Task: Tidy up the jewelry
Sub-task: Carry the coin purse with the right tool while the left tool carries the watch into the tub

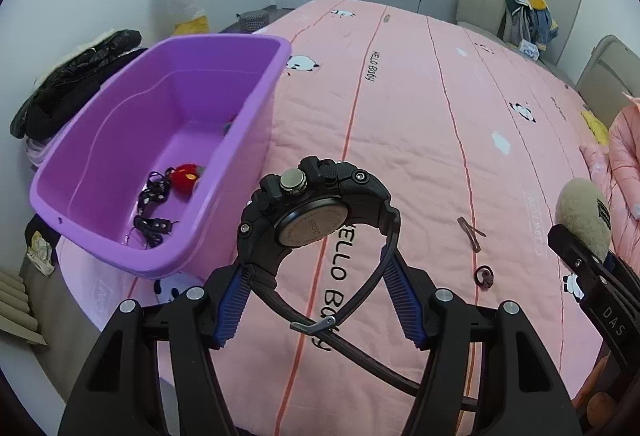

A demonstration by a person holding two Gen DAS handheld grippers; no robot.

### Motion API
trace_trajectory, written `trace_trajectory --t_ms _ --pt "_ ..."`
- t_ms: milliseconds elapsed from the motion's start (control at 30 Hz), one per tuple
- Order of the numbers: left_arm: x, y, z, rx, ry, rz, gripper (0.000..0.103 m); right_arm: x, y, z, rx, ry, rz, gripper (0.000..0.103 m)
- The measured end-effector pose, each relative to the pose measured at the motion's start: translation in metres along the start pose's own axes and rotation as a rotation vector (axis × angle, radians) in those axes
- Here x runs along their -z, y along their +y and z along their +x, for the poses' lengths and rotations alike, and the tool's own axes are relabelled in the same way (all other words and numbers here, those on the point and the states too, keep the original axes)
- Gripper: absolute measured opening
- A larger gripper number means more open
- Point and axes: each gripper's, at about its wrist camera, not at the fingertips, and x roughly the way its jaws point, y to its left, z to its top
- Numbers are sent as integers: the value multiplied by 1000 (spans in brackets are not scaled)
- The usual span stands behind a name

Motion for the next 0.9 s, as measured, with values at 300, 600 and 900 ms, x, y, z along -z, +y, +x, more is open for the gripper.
trace_trajectory --t_ms 300,600,900 --pt "-23 72 -38 -84 -64 -57 61 -37 101 7 -149 -17 -145 50" --pt "-55 156 -50 -184 -93 -141 61 -78 204 40 -279 16 -268 50" --pt "-80 206 -13 -219 -23 -198 62 -111 280 100 -324 108 -365 51"
